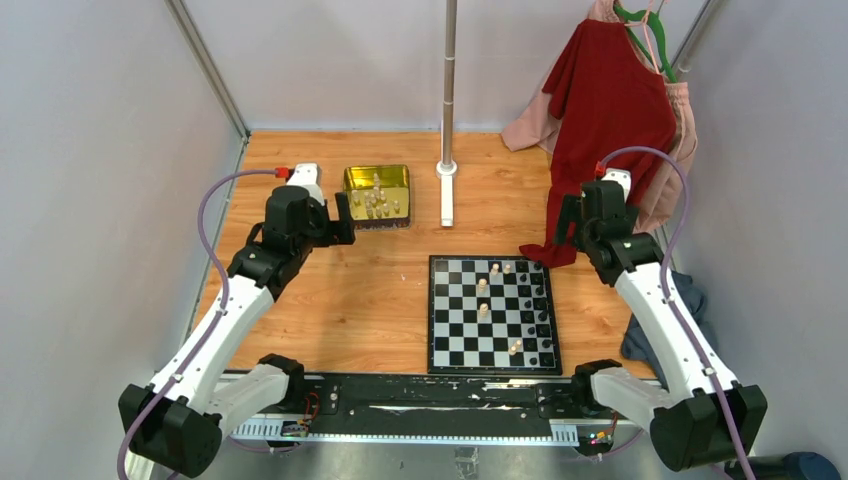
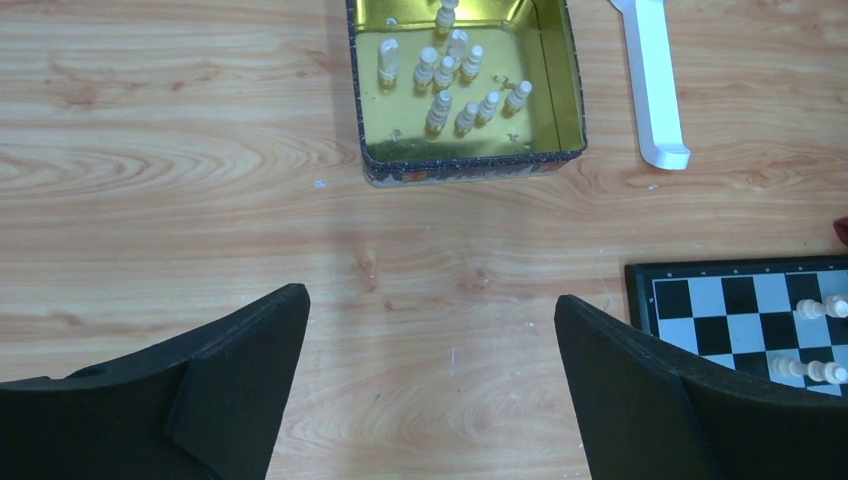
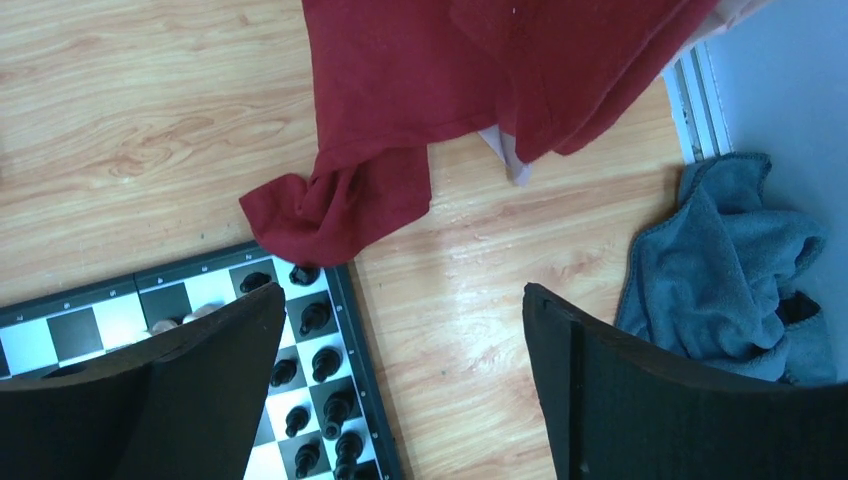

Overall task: Set up the chess pieces on the board
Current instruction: Move the chessboard to the center of the board.

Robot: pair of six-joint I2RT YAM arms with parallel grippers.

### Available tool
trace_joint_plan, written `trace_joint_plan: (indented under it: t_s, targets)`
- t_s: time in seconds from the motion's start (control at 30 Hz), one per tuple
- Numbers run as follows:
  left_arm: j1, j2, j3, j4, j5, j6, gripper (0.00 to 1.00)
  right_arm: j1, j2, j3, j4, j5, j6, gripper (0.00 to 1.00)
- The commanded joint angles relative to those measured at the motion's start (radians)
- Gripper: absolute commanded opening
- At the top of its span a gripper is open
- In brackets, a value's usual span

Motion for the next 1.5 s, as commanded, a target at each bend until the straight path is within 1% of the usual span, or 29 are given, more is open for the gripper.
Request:
trace_joint_plan:
  t_s: [0.0,0.07,0.13,0.27,0.3,0.37,0.43,0.5,0.57,0.73,0.93,1.1,1.47]
  targets:
    - [-0.026,0.015,0.001,-0.017,-0.009,-0.016,1.00,0.028,-0.062,0.008,-0.124,0.003,0.049,0.87]
    - [-0.048,0.028,0.011,-0.058,-0.030,-0.030,1.00,0.029,-0.114,-0.033,-0.156,-0.036,0.109,0.73]
    - [-0.080,0.039,0.010,-0.087,-0.036,-0.053,1.00,0.028,-0.168,-0.086,-0.159,-0.085,0.156,0.58]
    - [-0.191,0.058,-0.007,-0.111,-0.084,-0.110,1.00,0.028,-0.165,-0.123,-0.225,-0.104,0.226,0.23]
    - [-0.219,0.067,-0.011,-0.114,-0.105,-0.126,1.00,0.028,-0.157,-0.127,-0.240,-0.106,0.239,0.19]
    - [-0.263,0.085,-0.020,-0.114,-0.113,-0.153,1.00,0.028,-0.144,-0.143,-0.252,-0.118,0.262,0.15]
    - [-0.311,0.106,-0.027,-0.114,-0.123,-0.180,1.00,0.028,-0.133,-0.165,-0.249,-0.143,0.288,0.09]
    - [-0.351,0.118,-0.039,-0.114,-0.139,-0.209,1.00,0.028,-0.122,-0.182,-0.243,-0.172,0.321,0.05]
    - [-0.388,0.132,-0.052,-0.113,-0.155,-0.233,1.00,0.028,-0.110,-0.205,-0.234,-0.190,0.352,0.03]
    - [-0.467,0.167,-0.079,-0.108,-0.170,-0.266,1.00,0.028,-0.105,-0.268,-0.196,-0.224,0.429,0.00]
    - [-0.554,0.189,-0.112,-0.077,-0.184,-0.298,1.00,0.028,-0.099,-0.308,-0.179,-0.200,0.492,0.00]
    - [-0.579,0.213,-0.123,-0.062,-0.185,-0.302,1.00,0.028,-0.099,-0.339,-0.150,-0.180,0.525,0.00]
    - [-0.587,0.243,-0.160,-0.024,-0.150,-0.284,1.00,0.028,-0.070,-0.395,-0.085,-0.130,0.593,0.00]
